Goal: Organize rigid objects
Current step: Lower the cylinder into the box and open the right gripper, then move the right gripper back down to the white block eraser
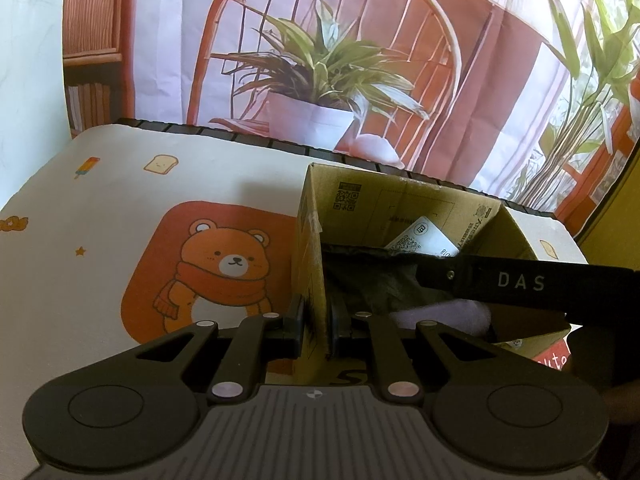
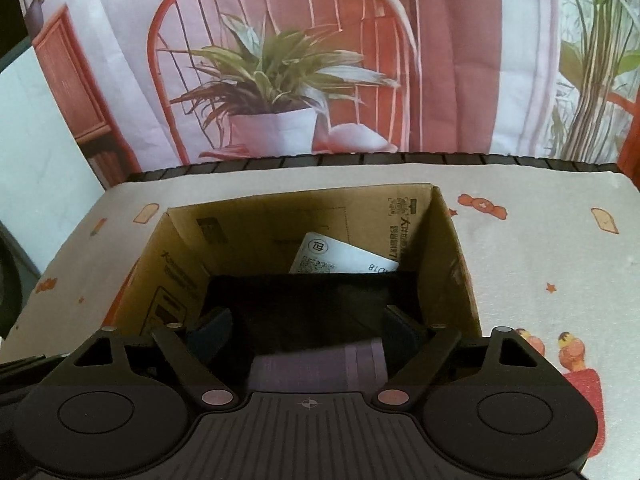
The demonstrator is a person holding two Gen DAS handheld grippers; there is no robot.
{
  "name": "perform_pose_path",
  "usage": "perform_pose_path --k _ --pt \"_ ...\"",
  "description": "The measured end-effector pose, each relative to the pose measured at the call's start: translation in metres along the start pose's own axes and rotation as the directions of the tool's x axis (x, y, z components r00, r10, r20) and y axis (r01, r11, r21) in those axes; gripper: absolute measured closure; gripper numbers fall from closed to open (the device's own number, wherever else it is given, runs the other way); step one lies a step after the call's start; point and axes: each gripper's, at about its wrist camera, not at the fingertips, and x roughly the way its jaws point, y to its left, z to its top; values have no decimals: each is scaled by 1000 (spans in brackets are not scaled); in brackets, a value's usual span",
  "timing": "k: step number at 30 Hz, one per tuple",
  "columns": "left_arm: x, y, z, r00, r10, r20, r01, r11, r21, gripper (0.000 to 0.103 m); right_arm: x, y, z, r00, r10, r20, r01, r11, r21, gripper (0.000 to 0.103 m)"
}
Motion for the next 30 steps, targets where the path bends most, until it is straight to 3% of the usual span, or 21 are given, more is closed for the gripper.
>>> perform_pose_path --k 6,11,13,30 --pt "0 0 0 1000 -1 -1 1 1000 -2 89 -8 -7 -1 1000 14 28 -14 999 32 25" --pt "0 1 0 1000 -1 -1 1 1000 -3 89 -29 -10 -3 991 1 133 -2 1000 6 3" --pt "0 1 0 1000 -1 -1 1 1000 -2 89 -37 -14 -4 986 -7 168 6 1000 7 0" --pt "1 1 0 1000 -2 -2 2 1000 -4 89 -76 -72 -44 957 -25 288 -16 990 141 0"
